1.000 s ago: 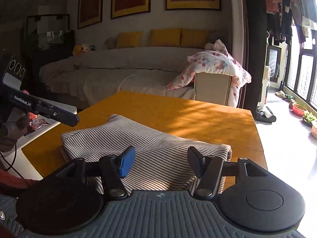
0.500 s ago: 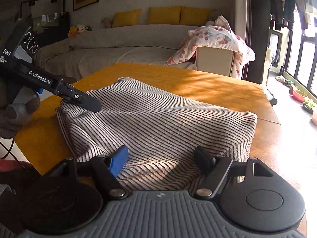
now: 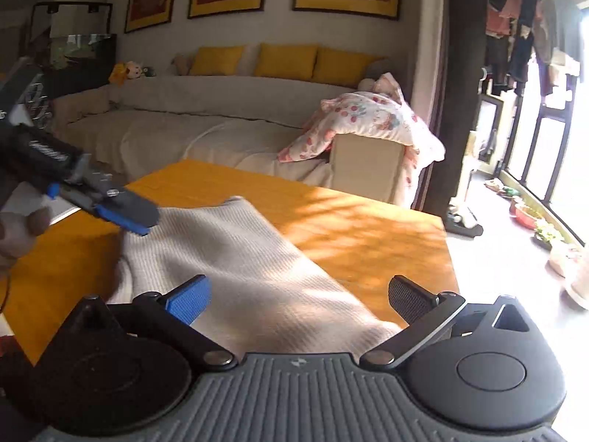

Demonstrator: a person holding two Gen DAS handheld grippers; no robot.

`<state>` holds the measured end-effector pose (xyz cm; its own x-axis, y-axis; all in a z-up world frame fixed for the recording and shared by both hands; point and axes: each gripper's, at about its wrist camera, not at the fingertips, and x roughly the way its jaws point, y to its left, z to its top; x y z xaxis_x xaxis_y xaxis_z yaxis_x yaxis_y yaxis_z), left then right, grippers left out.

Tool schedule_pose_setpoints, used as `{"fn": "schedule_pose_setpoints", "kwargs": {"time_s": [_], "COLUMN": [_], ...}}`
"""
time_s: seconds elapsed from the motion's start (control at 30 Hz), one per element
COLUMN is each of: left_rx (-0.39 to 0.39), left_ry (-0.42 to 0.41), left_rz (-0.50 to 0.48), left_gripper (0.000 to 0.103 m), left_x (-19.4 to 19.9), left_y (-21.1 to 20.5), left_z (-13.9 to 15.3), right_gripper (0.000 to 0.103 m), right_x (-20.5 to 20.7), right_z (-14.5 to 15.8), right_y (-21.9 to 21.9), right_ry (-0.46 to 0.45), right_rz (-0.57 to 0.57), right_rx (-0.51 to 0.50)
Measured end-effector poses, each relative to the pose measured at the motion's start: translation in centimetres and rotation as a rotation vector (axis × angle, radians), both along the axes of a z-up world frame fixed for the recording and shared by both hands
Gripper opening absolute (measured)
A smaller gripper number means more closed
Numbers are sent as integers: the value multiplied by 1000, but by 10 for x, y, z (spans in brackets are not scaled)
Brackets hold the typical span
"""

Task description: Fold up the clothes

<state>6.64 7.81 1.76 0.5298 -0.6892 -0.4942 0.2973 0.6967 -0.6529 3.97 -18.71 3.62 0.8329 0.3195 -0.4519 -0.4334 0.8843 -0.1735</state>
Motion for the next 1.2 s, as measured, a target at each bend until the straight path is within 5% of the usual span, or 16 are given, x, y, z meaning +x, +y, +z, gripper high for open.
{"fn": "schedule_pose_setpoints", "kwargs": {"time_s": [0.1, 0.17, 0.33, 0.53, 0.67, 0.73, 0.87, 1.0, 1.2], "left_rx": [-7, 6, 19, 107, 175, 197, 219, 250, 346], "left_ry": [81, 90, 90, 32, -11, -46, -96, -54, -127], "left_rz": [-69, -52, 9, 107, 168, 170, 94, 45, -11], "left_gripper": [85, 76, 69, 69, 72, 81, 83, 70, 70], "left_x": [5, 16, 49, 83, 89, 76, 33, 0, -39], "left_y": [-20, -18, -6, 2, 2, 3, 3, 1, -8], "left_z": [-20, -26, -32, -25, -15, -4, 5, -9, -13], "right_gripper": [103, 103, 103, 103, 103, 103, 103, 103, 103], "right_x": [30, 41, 28, -10, -36, -45, -39, -27, -24], "right_z": [-24, -44, -55, -54, -49, -44, -25, -19, -52], "right_y": [-10, -11, -10, 12, 39, 49, 44, 39, 57], "right_ry": [-48, -37, -8, 47, 86, 58, 30, 37, 70], "right_rz": [-119, -159, -190, -125, 43, 98, 86, 49, 55], "right_rx": [-128, -181, -131, -61, 1, -24, -9, 19, -164]}}
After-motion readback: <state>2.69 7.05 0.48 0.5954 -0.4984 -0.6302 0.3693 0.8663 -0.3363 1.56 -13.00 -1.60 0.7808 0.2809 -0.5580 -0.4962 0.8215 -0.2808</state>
